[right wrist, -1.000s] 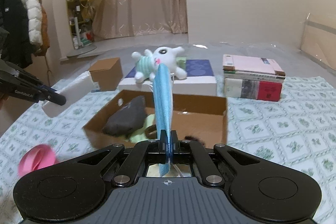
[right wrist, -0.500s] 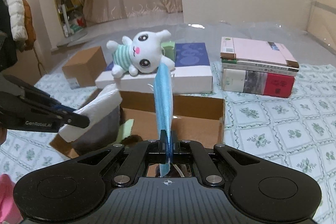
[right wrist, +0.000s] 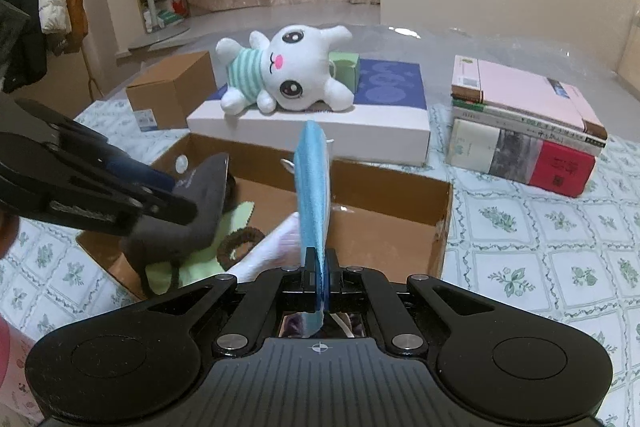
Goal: Organize soft objects
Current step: 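Carry the pad and mask into the cardboard box and open both grippers, then move both grippers back toward the black sponge and white mesh bag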
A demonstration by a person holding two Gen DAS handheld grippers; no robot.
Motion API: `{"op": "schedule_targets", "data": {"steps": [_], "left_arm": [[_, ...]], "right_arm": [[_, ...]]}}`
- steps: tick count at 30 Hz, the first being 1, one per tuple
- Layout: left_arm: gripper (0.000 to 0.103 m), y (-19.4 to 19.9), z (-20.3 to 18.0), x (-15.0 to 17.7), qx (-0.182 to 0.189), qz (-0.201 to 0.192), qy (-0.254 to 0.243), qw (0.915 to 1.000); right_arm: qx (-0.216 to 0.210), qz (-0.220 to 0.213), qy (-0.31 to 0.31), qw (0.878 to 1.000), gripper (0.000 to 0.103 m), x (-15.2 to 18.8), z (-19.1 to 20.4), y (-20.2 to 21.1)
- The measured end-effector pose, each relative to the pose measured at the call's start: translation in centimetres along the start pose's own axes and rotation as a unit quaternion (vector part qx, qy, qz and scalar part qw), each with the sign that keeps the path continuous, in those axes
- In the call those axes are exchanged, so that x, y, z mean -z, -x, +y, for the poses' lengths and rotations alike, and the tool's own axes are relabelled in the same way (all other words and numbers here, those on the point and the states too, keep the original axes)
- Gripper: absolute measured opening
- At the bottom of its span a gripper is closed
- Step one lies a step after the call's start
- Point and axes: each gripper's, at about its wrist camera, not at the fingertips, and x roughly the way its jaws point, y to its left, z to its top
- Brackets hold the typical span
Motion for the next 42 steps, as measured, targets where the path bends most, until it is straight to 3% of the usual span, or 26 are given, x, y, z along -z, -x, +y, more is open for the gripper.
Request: {"op": "schedule_targets", "data": {"steps": [4,6,7,8,10,18,25,34,42], "left_arm": [[0.030,0.7,0.0,0.1,0.003,-0.002,0.000,1.0000],[0.030,1.2,0.0,0.1,0.004,-0.006,-0.002,1.0000],[0.030,1.4,-0.1,0.1,0.004,-0.007,-0.003,1.0000],[0.030,1.7,-0.2,0.0,0.004,-0.009,-0.005,0.9999],[0.030,2.3,-0.3,0.0,0.005,-0.014,-0.006,0.9999],[0.030,6.7,-0.9,0.9,0.011,-0.040,0.002,0.9991],[0.030,12.6,-2.4,4.0,0.022,-0.069,0.024,0.9971],[0.030,19.8,-5.3,10.5,0.019,-0.112,0.046,0.9925],[0.034,23.9,-8.6,18.3,-0.003,-0.148,0.070,0.9865]], "right_arm": [[-0.008,0.006,0.000,1.000,0.002,0.2,0.0,-0.3],[-0.011,0.006,-0.003,1.000,0.007,0.2,-0.1,-0.3],[-0.011,0.005,-0.006,1.000,0.024,0.3,-0.2,-0.1],[-0.010,0.001,-0.011,1.000,0.050,0.3,-0.4,0.1],[-0.009,-0.014,-0.023,1.000,0.063,0.3,-0.6,0.8],[-0.005,-0.035,-0.028,0.999,0.063,0.4,0.5,5.0],[-0.010,-0.060,-0.053,0.997,0.063,1.9,2.9,11.0],[-0.021,-0.090,-0.062,0.994,0.063,6.2,6.9,18.4],[-0.036,-0.106,-0.105,0.988,0.063,11.5,8.9,22.8]]}}
